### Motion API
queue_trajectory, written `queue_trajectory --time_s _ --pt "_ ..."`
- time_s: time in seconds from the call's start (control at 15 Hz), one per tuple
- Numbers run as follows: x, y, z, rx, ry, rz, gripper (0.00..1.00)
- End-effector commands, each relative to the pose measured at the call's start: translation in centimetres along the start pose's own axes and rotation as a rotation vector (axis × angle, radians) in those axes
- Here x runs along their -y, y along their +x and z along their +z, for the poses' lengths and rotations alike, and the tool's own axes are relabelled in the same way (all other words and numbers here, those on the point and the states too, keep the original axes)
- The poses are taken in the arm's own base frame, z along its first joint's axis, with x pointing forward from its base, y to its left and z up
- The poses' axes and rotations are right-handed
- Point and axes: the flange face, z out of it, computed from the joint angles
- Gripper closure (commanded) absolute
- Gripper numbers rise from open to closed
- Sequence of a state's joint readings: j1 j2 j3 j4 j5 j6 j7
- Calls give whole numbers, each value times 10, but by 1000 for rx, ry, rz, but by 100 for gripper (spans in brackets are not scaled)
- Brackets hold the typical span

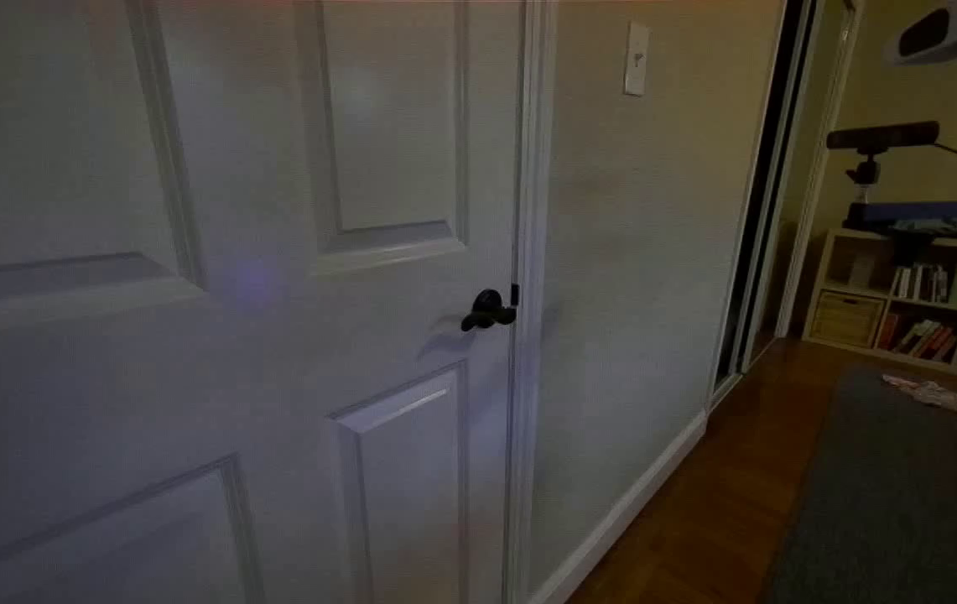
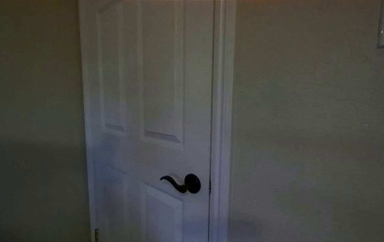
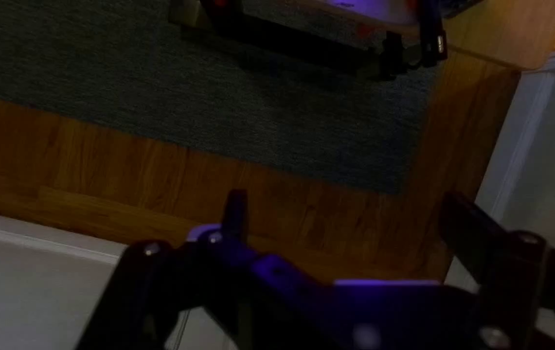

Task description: Open the door

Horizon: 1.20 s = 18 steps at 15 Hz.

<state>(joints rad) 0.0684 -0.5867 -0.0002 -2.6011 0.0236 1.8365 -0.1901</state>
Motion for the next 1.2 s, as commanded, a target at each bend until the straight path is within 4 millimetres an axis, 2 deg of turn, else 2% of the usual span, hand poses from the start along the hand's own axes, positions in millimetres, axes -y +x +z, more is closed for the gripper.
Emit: queue_trajectory --time_s 0.0,0.27,0.53,0.73,1.13 --pt "0 0 0 1 0 0 0" --pt "0 2 0 -2 5 -6 0" --pt "-7 26 10 -15 21 21 0" --pt "-24 59 18 -70 47 118 0" --pt "-54 136 33 -157 113 423 0"
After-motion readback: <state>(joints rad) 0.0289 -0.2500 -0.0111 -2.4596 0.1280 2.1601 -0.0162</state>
